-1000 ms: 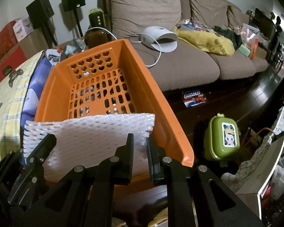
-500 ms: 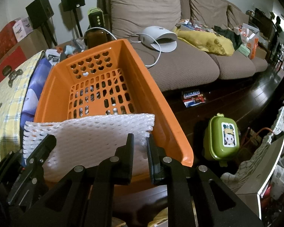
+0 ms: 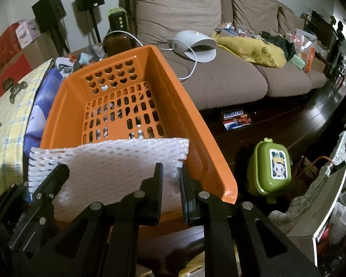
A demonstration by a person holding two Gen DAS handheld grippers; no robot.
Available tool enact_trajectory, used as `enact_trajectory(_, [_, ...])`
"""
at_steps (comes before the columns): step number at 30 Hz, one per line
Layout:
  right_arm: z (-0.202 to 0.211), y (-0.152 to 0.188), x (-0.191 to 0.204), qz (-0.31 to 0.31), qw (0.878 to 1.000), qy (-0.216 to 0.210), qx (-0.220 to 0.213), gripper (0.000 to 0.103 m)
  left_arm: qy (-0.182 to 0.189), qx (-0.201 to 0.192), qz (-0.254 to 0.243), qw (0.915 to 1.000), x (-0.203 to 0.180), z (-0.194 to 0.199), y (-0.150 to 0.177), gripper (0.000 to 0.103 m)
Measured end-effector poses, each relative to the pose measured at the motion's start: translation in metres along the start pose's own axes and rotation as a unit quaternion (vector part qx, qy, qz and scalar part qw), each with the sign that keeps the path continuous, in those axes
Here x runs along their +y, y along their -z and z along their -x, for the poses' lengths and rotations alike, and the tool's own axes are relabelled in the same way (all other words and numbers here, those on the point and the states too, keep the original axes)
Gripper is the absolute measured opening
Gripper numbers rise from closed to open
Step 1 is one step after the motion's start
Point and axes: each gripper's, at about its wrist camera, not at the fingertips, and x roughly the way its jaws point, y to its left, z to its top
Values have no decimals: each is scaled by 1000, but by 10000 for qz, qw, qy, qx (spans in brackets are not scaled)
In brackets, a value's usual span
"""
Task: Organize objects
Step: 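Hold the white foam sleeve down inside the orange basket with the left gripper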
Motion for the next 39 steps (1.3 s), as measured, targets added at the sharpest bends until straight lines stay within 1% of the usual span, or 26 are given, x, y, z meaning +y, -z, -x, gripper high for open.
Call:
enact_trajectory(10, [-3,1,1,12,10000,5,43,15,-25,25,-22,10000,0,0,1,9])
enact_trajectory(26, [-6,2,2,88,9999,87,87,18,-50,39,-97,9999,-3,-1,2,9])
enact_trajectory(39, [-4,4,1,98,9999,125,36,19,-73,49,-103,9999,-5,-1,2,10])
